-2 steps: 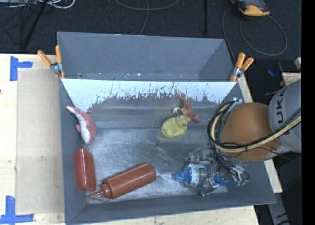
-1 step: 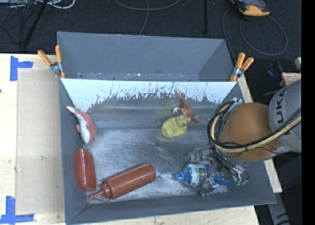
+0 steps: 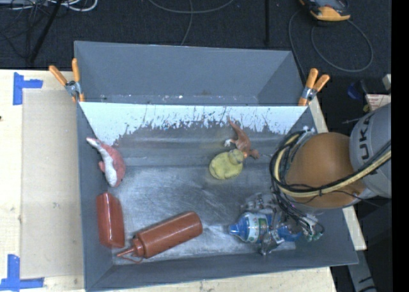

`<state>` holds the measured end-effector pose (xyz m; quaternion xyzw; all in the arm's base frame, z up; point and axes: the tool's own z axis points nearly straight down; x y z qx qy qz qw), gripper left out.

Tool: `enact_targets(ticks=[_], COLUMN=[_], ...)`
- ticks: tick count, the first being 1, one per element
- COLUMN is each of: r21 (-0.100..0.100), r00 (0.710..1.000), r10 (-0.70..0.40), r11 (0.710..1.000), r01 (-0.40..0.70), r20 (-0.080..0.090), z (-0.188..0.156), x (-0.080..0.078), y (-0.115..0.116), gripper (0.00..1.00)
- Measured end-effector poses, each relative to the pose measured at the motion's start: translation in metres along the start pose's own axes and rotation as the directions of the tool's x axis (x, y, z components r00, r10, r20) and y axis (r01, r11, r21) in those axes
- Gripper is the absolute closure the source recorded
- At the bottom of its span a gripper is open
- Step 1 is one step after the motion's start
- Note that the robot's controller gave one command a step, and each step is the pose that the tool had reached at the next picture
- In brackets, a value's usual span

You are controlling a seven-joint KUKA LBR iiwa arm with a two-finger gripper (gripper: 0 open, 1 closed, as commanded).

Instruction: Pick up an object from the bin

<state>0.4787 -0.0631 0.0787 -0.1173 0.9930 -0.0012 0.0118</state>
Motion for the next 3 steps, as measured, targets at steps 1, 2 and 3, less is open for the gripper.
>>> enact_targets(ticks=[1, 2, 3], r21=[-0.004, -0.007, -0.006], r00=[1.000, 1.000, 1.000], r10=[0.000, 0.001, 0.001], r11=[1.000, 1.000, 1.000], r01=[0.000, -0.001, -0.001], r20=[-0.016, -0.026, -0.024], z=[-0.009, -0.021, -0.033], x=[0.002, 0.003, 0.002], y=[0.001, 0.001, 0.001], gripper=[1.00, 1.00, 1.00])
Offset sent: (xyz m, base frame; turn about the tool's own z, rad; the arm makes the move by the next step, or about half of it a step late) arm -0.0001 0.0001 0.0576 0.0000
